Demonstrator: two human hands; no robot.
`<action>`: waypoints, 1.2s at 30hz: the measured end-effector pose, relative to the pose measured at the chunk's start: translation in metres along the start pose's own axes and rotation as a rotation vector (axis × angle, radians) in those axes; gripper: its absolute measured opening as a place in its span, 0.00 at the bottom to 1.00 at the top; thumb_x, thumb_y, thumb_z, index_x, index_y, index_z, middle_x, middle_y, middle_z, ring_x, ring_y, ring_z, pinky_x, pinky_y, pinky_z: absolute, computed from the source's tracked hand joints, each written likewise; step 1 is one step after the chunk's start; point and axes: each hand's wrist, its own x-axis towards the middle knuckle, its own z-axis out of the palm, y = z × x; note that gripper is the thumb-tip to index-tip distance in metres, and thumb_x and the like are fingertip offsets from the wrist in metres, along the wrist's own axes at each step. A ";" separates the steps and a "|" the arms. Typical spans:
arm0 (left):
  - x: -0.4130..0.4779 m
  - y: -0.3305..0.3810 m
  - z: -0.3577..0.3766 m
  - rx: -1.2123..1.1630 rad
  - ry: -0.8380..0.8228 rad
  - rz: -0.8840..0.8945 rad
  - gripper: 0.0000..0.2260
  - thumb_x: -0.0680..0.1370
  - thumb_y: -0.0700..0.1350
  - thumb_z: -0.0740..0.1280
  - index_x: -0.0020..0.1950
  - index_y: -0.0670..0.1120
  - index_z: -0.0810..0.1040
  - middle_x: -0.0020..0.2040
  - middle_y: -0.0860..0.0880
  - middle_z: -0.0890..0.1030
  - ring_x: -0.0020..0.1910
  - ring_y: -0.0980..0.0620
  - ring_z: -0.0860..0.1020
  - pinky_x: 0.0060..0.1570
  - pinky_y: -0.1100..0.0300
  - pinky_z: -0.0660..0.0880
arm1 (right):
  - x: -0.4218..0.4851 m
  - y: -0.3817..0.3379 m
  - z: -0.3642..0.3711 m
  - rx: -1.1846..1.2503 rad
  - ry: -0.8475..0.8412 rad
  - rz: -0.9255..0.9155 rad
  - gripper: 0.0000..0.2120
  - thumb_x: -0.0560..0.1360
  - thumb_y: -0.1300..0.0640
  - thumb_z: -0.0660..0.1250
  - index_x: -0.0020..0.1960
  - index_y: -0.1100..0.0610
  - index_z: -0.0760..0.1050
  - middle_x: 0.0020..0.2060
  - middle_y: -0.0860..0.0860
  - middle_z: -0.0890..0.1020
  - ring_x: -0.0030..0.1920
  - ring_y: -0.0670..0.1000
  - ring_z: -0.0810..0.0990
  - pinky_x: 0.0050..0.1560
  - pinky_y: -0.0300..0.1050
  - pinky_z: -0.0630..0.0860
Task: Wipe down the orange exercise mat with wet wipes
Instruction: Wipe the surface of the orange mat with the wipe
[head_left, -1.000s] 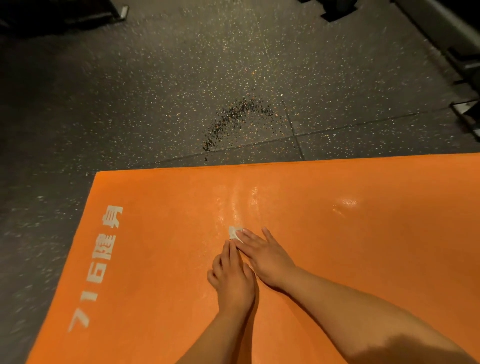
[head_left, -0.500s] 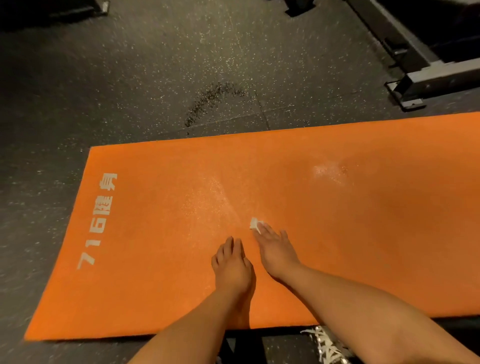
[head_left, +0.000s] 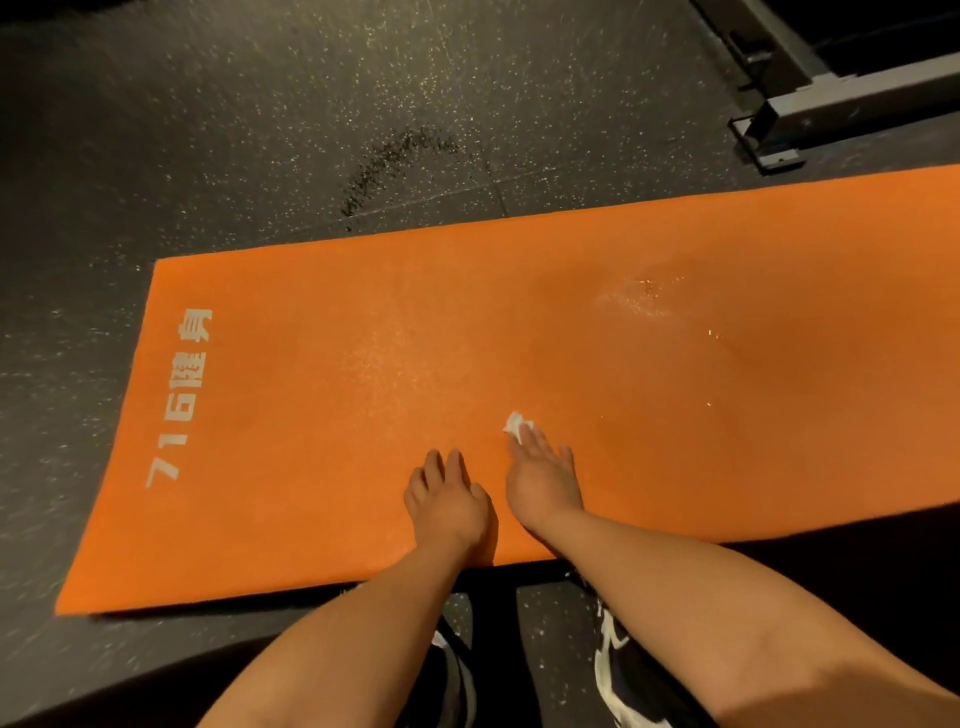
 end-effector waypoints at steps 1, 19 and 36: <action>-0.005 0.000 0.001 -0.002 -0.009 -0.017 0.26 0.83 0.53 0.55 0.80 0.52 0.56 0.82 0.46 0.50 0.77 0.40 0.51 0.76 0.47 0.49 | -0.007 -0.008 0.003 0.000 -0.029 -0.028 0.28 0.85 0.54 0.50 0.83 0.52 0.48 0.82 0.49 0.44 0.81 0.48 0.39 0.80 0.60 0.40; -0.037 -0.024 0.002 -0.044 -0.220 0.134 0.32 0.75 0.59 0.69 0.77 0.63 0.61 0.83 0.50 0.46 0.80 0.42 0.43 0.77 0.46 0.46 | -0.054 0.000 0.012 -0.108 -0.059 -0.182 0.26 0.86 0.53 0.49 0.83 0.49 0.49 0.83 0.47 0.48 0.82 0.50 0.43 0.79 0.61 0.42; -0.042 -0.038 0.030 0.026 0.033 0.373 0.11 0.77 0.56 0.69 0.58 0.57 0.79 0.79 0.50 0.63 0.79 0.40 0.52 0.74 0.45 0.51 | -0.074 -0.008 0.016 -0.052 0.031 -0.087 0.26 0.80 0.49 0.63 0.77 0.51 0.65 0.75 0.52 0.65 0.73 0.56 0.62 0.74 0.52 0.59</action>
